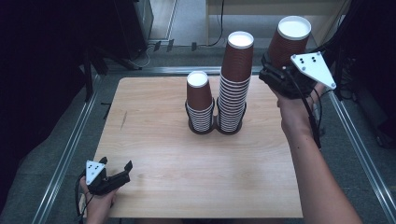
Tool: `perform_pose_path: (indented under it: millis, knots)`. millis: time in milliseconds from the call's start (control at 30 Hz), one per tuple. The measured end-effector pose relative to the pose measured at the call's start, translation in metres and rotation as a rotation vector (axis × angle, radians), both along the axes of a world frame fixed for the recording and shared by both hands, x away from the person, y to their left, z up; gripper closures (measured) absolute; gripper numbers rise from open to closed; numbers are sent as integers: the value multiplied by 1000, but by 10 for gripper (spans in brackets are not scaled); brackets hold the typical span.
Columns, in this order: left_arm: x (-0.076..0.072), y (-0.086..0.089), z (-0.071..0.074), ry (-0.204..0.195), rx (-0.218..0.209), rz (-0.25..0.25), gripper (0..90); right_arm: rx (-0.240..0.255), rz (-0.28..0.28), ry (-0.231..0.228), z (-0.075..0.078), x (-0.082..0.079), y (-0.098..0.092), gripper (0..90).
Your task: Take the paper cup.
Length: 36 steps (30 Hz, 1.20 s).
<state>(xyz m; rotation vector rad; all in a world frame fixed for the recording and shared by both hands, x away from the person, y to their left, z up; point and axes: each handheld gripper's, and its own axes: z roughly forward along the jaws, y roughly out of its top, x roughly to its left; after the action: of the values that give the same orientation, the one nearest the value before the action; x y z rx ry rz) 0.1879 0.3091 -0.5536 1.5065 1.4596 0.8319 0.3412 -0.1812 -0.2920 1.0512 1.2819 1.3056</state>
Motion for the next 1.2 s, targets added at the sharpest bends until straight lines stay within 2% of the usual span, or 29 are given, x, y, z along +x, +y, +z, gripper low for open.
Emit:
perform_pose_path:
  millis: [200,300,533,633,733,867,1000,1200]
  knots:
    - [0,-1,0,0,4,-1,17,-3,35,-10,-8,-18,0,117]
    - [0,-1,0,-1,4,-1,18,-31,38,-25,-12,-26,0,117]
    - [0,-1,0,-2,6,-1,18,-40,37,-32,-21,-39,-3,117]
    - [0,-1,0,-1,6,-1,18,-58,37,-37,-31,-46,-3,117]
    - [0,-1,0,-1,6,-1,18,-79,42,-35,-40,-51,-3,116]
    - [0,-1,0,-2,9,-1,18,-66,48,-15,-53,-57,-5,117]
    - [0,-1,0,-1,11,0,18,-75,45,-6,-64,-61,-7,117]
    - [0,-1,0,0,12,-1,18,-61,52,11,-74,-69,-10,117]
